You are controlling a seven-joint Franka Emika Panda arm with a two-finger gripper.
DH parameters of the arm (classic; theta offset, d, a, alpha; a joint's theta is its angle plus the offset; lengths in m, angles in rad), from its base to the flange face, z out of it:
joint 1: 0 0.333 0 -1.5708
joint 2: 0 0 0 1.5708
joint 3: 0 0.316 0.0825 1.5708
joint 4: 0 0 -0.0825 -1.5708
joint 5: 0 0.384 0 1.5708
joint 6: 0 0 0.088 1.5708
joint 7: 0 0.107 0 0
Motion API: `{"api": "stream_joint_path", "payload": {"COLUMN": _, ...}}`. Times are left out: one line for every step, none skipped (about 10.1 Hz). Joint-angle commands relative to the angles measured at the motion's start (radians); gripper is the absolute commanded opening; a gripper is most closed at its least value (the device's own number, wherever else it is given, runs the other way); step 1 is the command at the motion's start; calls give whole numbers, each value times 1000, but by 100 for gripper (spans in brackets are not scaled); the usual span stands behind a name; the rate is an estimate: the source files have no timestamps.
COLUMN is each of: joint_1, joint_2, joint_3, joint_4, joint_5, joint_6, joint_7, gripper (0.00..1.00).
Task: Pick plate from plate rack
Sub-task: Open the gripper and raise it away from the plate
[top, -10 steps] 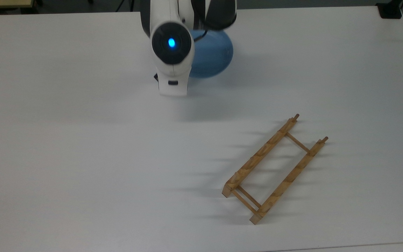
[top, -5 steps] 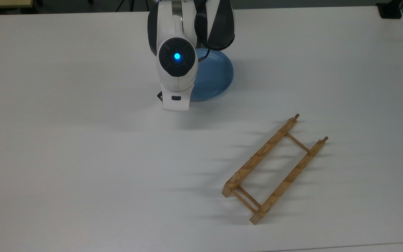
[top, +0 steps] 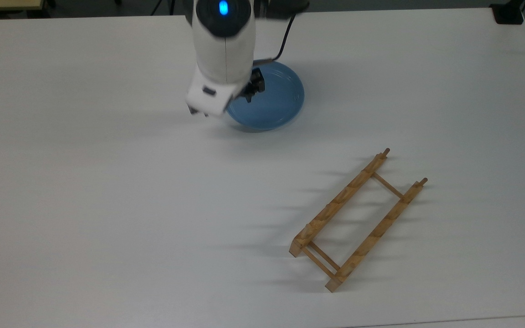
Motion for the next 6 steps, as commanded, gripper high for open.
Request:
{"api": "stream_joint_path", "payload": {"joint_1": -5, "joint_2": -197, "joint_3": -11, "joint_4": -27, "joint_5": -74, "joint_6": -49, "joint_7": 287, "gripper": 100}}
{"api": "stream_joint_path", "payload": {"joint_1": -34, "joint_2": -257, "joint_3": -8, "joint_4": -33, "joint_5": -71, "joint_6": -50, "joint_7": 329, "gripper": 100}}
{"api": "stream_joint_path", "payload": {"joint_1": -48, "joint_2": -294, "joint_3": -8, "joint_4": -36, "joint_5": -63, "joint_6": -65, "joint_7": 358, "gripper": 100}}
{"api": "stream_joint_path", "payload": {"joint_1": -62, "joint_2": -302, "joint_3": -8, "joint_4": -33, "joint_5": -59, "joint_6": -85, "joint_7": 368, "gripper": 100}}
{"api": "stream_joint_path", "payload": {"joint_1": -86, "joint_2": -323, "joint_3": -8, "joint_4": -35, "joint_5": -27, "joint_6": -86, "joint_7": 375, "gripper": 100}}
{"api": "stream_joint_path", "payload": {"joint_1": -91, "joint_2": -328, "joint_3": -8, "joint_4": -35, "joint_5": -10, "joint_6": -92, "joint_7": 375, "gripper": 100}}
